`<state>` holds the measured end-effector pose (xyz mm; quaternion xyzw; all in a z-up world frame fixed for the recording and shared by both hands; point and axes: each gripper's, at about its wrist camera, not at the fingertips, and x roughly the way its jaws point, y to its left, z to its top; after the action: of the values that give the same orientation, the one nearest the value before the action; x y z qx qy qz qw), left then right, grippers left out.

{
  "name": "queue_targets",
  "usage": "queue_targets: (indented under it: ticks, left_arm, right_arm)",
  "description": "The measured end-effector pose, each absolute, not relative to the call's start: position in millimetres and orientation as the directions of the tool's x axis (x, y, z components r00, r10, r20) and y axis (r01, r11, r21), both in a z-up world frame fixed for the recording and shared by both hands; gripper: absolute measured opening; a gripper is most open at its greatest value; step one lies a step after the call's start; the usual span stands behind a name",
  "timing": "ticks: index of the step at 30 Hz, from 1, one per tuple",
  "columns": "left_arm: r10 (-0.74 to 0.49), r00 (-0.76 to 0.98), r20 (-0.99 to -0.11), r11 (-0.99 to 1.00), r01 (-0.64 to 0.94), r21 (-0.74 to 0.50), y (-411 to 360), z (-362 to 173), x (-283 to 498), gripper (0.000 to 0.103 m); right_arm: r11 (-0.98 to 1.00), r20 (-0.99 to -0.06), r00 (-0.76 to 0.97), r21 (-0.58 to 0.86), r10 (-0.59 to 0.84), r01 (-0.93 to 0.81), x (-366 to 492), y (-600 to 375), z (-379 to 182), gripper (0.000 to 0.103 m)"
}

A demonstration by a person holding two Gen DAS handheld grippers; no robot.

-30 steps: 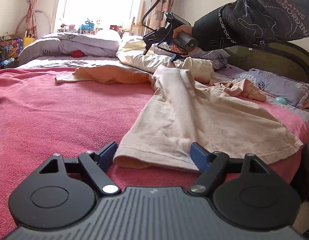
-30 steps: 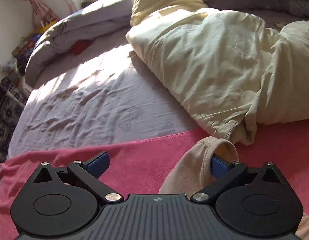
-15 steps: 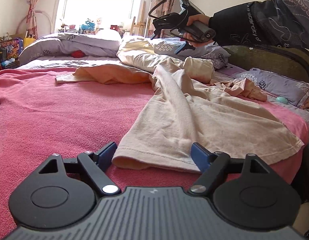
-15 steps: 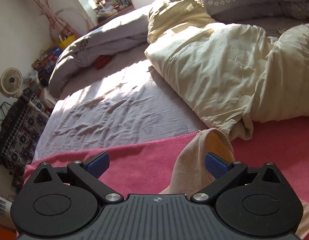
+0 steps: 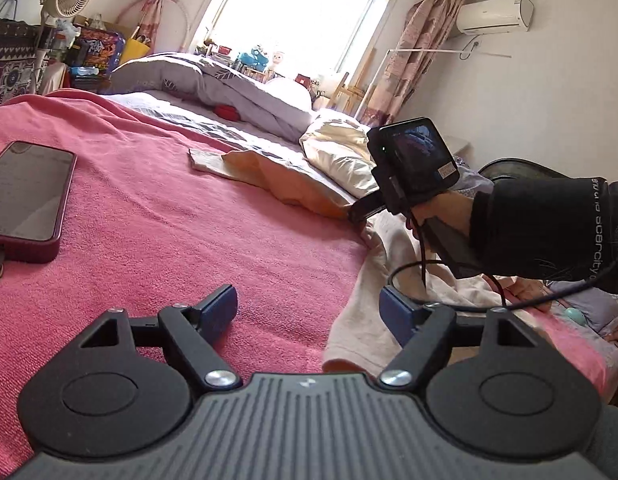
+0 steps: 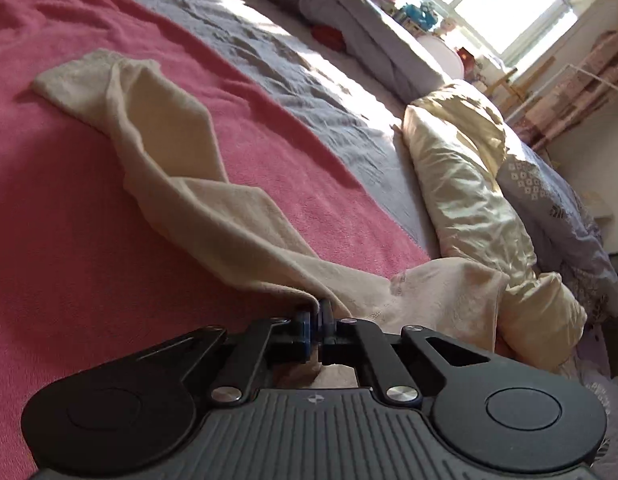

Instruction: Fold clothes

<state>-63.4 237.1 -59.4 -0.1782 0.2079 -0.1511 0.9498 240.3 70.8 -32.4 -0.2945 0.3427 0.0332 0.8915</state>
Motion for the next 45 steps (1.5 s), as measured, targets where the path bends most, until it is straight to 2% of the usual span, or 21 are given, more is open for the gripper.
queue_targets:
  ticks: [1,3,6,9,10,11,12,13,16,19,23,26,29,31,33,34,36,37,38,39,45]
  left_arm:
    - [-0.354,0.871,-0.341,0.893,0.206,-0.4,238,-59,-63,0.078]
    - [-0.341,0.877,-0.34,0.894,0.19,-0.406,240,-59,-63,0.078]
    - [-0.328,0.883,-0.336,0.891,0.171,-0.42,245,-59,-63,0.078]
    - [-0.317,0.884,-0.343,0.893,0.157,-0.422,247,-59,-61,0.078]
    - [-0.316,0.884,-0.345,0.893,0.155,-0.422,248,-59,-61,0.078]
    - [-0.316,0.883,-0.347,0.894,0.154,-0.42,248,-59,-61,0.078]
    - [-0.316,0.882,-0.349,0.895,0.154,-0.419,248,-59,-60,0.078]
    - [-0.315,0.882,-0.351,0.896,0.154,-0.417,248,-59,-60,0.078]
    - [-0.315,0.88,-0.355,0.896,0.153,-0.417,248,-59,-59,0.078]
    - [-0.33,0.875,-0.354,0.888,0.161,-0.43,248,-59,-58,0.078]
    - [-0.439,0.839,-0.32,0.827,0.239,-0.508,248,-60,-59,0.079]
    - [-0.524,0.795,-0.307,0.78,0.303,-0.547,237,-58,-56,0.079]
    - [-0.524,0.754,-0.395,0.802,0.281,-0.527,218,-57,-44,0.08]
    - [-0.47,0.739,-0.482,0.845,0.219,-0.488,204,-53,-36,0.079]
    - [-0.444,0.724,-0.527,0.85,0.156,-0.503,199,-46,-30,0.078]
    - [-0.431,0.721,-0.543,0.846,0.115,-0.52,198,-45,-28,0.076]
    - [-0.392,0.711,-0.584,0.843,0.024,-0.537,199,-44,-25,0.048]
    - [-0.368,0.704,-0.607,0.842,-0.024,-0.538,200,-45,-24,0.039]
    - [-0.352,0.695,-0.627,0.837,-0.066,-0.543,200,-46,-23,0.016]
    - [-0.363,0.681,-0.636,0.82,-0.09,-0.565,201,-48,-23,0.006]
    - [-0.343,0.684,-0.644,0.801,-0.145,-0.581,193,-40,-42,0.002]
  right_arm:
    - [0.834,-0.609,0.782,-0.496,-0.134,-0.243,243,75,-23,0.005]
    - [0.848,-0.575,0.818,-0.436,-0.004,-0.303,239,95,8,0.005]
    - [0.869,-0.571,0.791,-0.254,0.22,-0.425,236,125,54,0.005]
    - [0.844,-0.564,0.736,-0.121,0.374,-0.522,240,145,69,0.007]
    - [0.838,-0.574,0.737,-0.152,0.356,-0.524,244,151,63,0.01]
    - [0.833,-0.589,0.742,-0.198,0.32,-0.517,249,157,56,0.028]
    - [0.834,-0.611,0.745,-0.24,0.268,-0.497,254,159,48,0.056]
    - [0.836,-0.634,0.745,-0.281,0.207,-0.472,259,159,39,0.065]
    - [0.868,-0.627,0.753,-0.242,0.201,-0.433,246,127,43,0.069]
    - [0.891,-0.586,0.774,-0.182,0.241,-0.416,216,81,62,0.08]
    - [0.912,-0.514,0.827,-0.184,0.227,-0.366,161,11,83,0.089]
    - [0.948,-0.513,0.845,-0.165,0.152,-0.271,112,-49,76,0.09]
    - [0.977,-0.55,0.833,-0.135,0.066,-0.167,67,-105,60,0.09]
    - [0.99,-0.591,0.807,-0.104,0.016,-0.095,40,-141,46,0.09]
    - [0.998,-0.621,0.783,-0.054,-0.01,-0.03,14,-172,33,0.09]
    - [1.0,-0.633,0.774,-0.03,-0.022,0.004,2,-185,27,0.09]
    - [0.998,-0.646,0.763,0.024,-0.034,0.064,-19,-208,18,0.09]
    - [0.995,-0.648,0.761,0.051,-0.034,0.088,-28,-218,14,0.09]
    - [0.991,-0.648,0.761,0.08,-0.032,0.11,-36,-227,11,0.09]
    - [0.986,-0.647,0.762,0.11,-0.028,0.129,-43,-236,8,0.09]
    - [0.964,-0.613,0.79,0.219,0.016,0.15,-63,-258,2,0.09]
